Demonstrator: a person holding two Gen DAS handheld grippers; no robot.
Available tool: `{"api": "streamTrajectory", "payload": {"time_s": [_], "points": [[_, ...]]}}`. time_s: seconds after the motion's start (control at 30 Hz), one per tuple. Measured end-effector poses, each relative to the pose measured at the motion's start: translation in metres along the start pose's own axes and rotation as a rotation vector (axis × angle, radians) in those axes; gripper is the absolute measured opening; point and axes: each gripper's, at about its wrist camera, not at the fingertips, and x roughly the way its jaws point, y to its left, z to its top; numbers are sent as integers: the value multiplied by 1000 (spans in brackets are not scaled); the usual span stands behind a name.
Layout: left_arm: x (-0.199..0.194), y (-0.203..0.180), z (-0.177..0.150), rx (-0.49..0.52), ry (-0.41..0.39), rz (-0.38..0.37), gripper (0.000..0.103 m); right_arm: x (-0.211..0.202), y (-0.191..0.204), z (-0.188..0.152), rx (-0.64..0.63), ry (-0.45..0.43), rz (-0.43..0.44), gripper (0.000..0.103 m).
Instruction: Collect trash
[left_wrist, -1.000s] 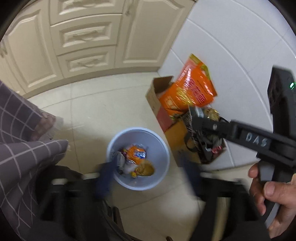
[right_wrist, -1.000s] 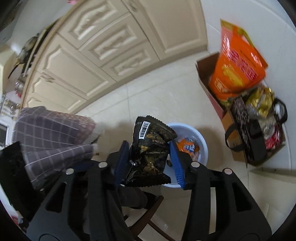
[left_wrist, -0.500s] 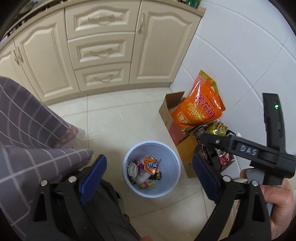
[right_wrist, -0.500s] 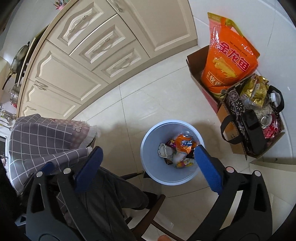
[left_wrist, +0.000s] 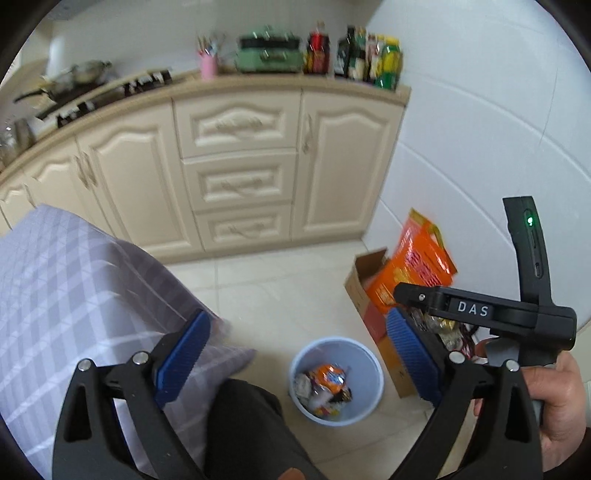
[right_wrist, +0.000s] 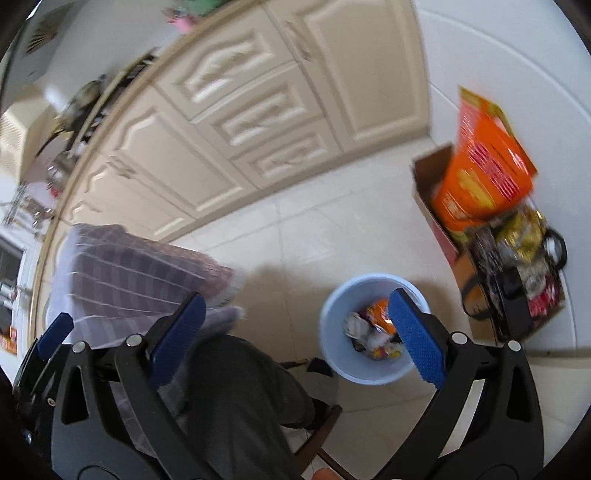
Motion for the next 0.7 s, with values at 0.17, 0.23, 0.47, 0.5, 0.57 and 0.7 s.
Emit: {"api": "streamTrajectory", "payload": {"time_s": [0.17,0.23,0.47,0.5,0.57,0.7], "points": [[-48,25,9,-18,-88,35,96,-18,55,7,-80,-40,58,97],[-67,37,10,-31,-116,57,97,-23,80,8,-117,-53,85,97],[-131,94,0,-120,-222,179,97,-39,169,2,-253,-78,184,97],[-137,101,-2,-128,-229,193,97,-42,185,-1,-280,-80,201,97],[-152,117,-7,-148,-246,235,97,-45,211,-7,-327,-87,221,97],[-188,150,-18,-191,-290,362,97,-49,252,-21,-386,-92,259,97]]}}
